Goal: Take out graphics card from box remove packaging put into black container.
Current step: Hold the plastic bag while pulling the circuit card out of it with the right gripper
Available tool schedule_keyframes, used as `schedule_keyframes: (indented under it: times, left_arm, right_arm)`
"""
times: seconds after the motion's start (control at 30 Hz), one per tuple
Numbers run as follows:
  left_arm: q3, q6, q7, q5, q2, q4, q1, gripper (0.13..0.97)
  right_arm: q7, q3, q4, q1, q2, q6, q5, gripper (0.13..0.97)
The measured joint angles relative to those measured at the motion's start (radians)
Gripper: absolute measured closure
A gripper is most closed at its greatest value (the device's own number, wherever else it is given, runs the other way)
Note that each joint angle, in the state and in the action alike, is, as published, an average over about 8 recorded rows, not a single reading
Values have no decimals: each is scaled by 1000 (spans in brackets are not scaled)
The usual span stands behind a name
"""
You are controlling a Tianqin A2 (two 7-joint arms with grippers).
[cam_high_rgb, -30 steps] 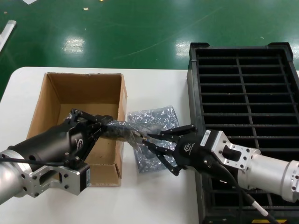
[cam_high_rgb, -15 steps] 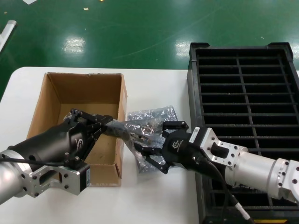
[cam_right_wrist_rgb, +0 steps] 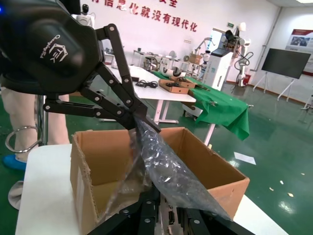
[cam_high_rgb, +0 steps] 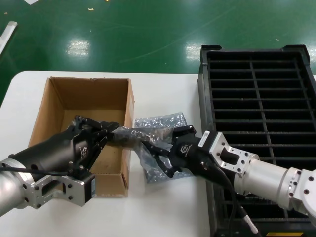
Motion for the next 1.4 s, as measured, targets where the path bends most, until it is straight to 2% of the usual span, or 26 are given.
schedule_keyframes:
  times: [0.13,0.67,1.4]
  left_arm:
    - [0,0,0,0,0,0,0,959]
    - [0,0,0,0,0,0,0,959]
    - [0,0,0,0,0,0,0,959]
  right_arm:
    - [24,18,23,-12,4,-13,-24,906]
    - [161,78,195,-77,81,-80,-124,910]
    - [159,113,172,-92,31,-112,-168,909]
